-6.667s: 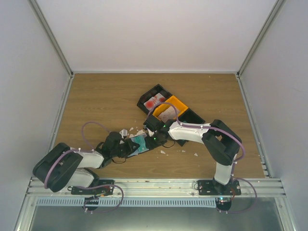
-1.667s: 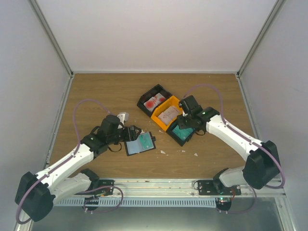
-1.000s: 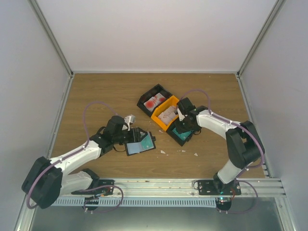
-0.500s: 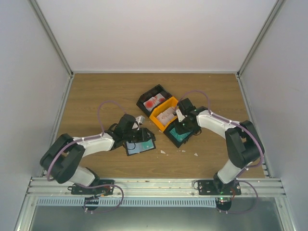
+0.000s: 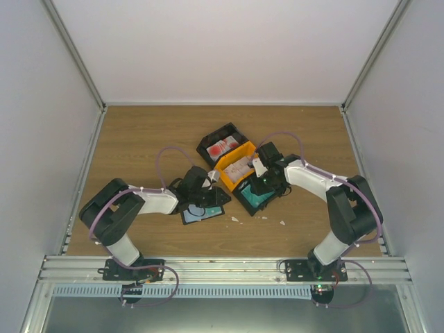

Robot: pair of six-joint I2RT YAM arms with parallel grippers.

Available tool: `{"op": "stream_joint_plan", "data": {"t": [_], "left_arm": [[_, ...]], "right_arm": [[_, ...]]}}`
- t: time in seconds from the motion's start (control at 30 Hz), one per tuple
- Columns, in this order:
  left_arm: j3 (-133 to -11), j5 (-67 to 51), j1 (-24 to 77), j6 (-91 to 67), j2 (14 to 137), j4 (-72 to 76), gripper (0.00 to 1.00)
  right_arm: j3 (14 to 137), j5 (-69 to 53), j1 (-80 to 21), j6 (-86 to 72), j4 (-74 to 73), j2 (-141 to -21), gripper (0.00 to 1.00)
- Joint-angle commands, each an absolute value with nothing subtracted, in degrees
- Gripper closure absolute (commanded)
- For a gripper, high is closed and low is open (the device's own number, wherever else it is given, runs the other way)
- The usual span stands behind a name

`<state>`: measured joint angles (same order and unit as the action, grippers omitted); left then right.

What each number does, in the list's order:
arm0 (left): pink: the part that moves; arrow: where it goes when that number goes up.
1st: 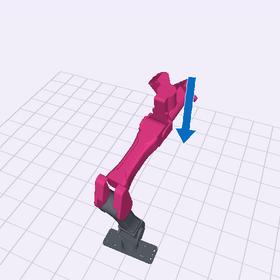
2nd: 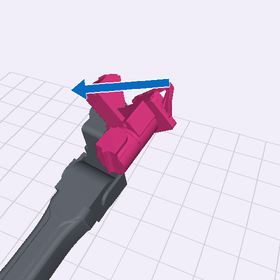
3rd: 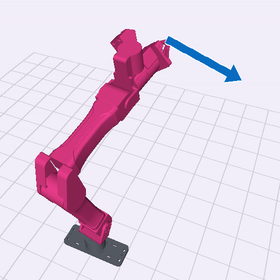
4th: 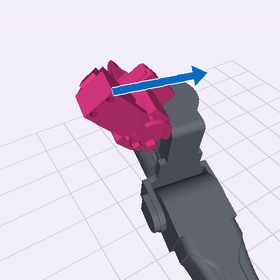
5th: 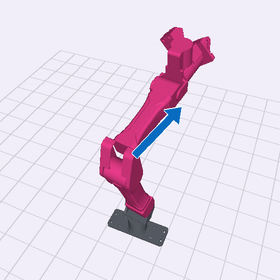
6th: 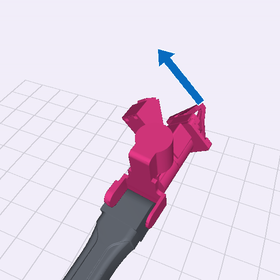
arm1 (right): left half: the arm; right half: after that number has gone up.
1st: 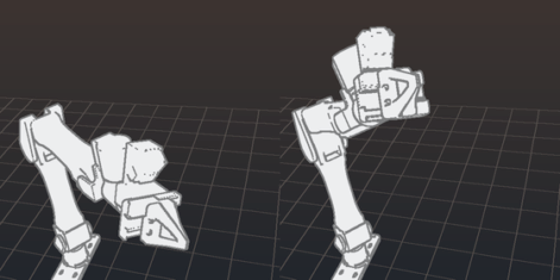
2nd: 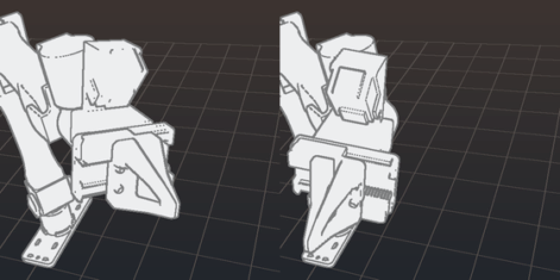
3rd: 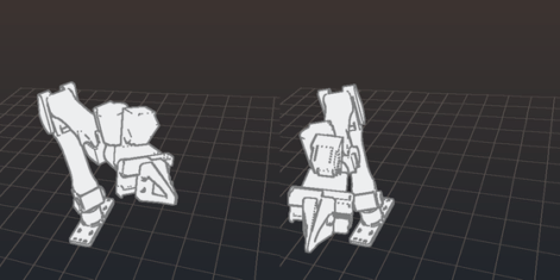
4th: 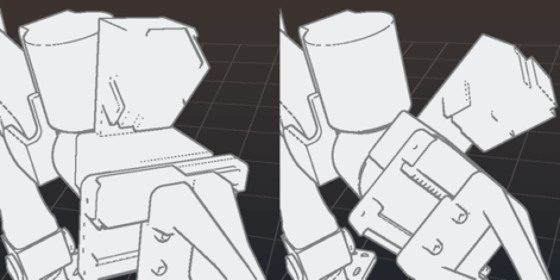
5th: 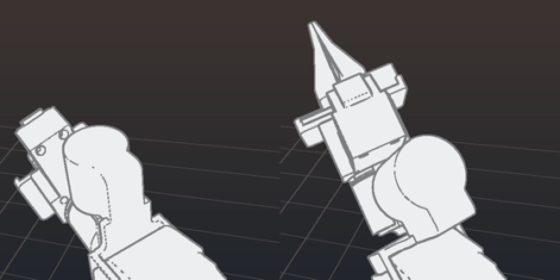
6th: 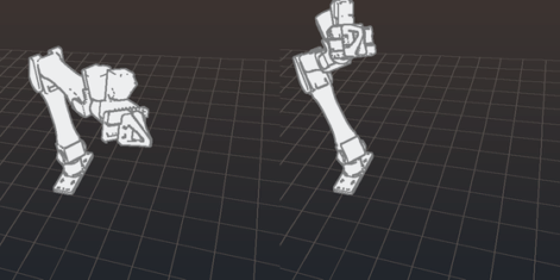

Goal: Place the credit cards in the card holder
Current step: Pick up the credit card from the storage box.

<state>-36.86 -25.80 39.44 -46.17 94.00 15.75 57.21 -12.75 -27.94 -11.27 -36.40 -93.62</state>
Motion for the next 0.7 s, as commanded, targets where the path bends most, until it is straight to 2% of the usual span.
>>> {"op": "stream_joint_plan", "data": {"t": [0.0, 0.47, 0.67], "left_arm": [[-38.39, -26.85, 40.55, -46.61, 95.62, 20.8, 0.78], [-40.5, -27.12, 41.75, -46.51, 98.72, 21.62, 0.84], [-41.25, -27.76, 41.92, -46.16, 99.53, 21.67, 0.84]], "right_arm": [[56.65, -15.85, -27.77, -10.63, -36.99, -91.8, 0.81], [56.17, -16.38, -30.6, -9.41, -38.8, -89.98, 0.91], [55.94, -18.54, -31.62, -9.48, -39.37, -88.94, 0.84]]}}
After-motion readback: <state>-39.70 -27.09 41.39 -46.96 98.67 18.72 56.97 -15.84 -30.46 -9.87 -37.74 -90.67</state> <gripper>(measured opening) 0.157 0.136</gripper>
